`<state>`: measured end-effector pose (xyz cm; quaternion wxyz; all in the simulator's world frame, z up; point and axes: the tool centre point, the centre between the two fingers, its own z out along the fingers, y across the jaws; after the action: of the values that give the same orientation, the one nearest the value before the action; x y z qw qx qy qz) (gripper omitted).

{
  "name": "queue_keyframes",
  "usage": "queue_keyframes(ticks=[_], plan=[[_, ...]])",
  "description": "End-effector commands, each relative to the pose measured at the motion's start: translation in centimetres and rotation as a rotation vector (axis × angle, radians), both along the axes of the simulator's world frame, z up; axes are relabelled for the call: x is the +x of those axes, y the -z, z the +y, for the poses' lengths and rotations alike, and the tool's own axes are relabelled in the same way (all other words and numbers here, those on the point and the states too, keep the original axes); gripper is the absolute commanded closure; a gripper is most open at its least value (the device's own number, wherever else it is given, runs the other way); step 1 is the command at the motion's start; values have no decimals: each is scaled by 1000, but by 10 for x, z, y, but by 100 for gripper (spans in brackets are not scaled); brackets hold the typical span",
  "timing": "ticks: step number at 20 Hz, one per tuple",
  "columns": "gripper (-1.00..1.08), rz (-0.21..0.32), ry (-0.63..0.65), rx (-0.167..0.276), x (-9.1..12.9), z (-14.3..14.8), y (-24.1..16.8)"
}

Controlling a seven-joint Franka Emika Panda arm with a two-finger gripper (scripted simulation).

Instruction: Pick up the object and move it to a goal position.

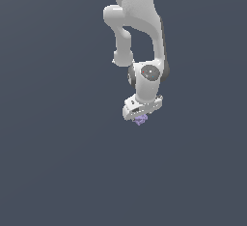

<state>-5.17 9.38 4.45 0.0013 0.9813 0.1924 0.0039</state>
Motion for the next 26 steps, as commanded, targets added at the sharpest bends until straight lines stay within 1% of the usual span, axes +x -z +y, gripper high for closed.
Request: queue_keyframes(ticks=[1, 3, 4, 13, 14, 20, 26], plan=[[-92, 8, -7, 1, -3, 4, 9], [-92, 8, -7, 1, -3, 4, 10], [108, 8, -7, 1, -3, 4, 10], [108, 8, -7, 1, -3, 4, 10], [108, -6, -3, 1, 2, 2, 4], [108, -6, -3, 1, 4, -5, -6], [108, -5, -4, 2, 8, -25, -37]])
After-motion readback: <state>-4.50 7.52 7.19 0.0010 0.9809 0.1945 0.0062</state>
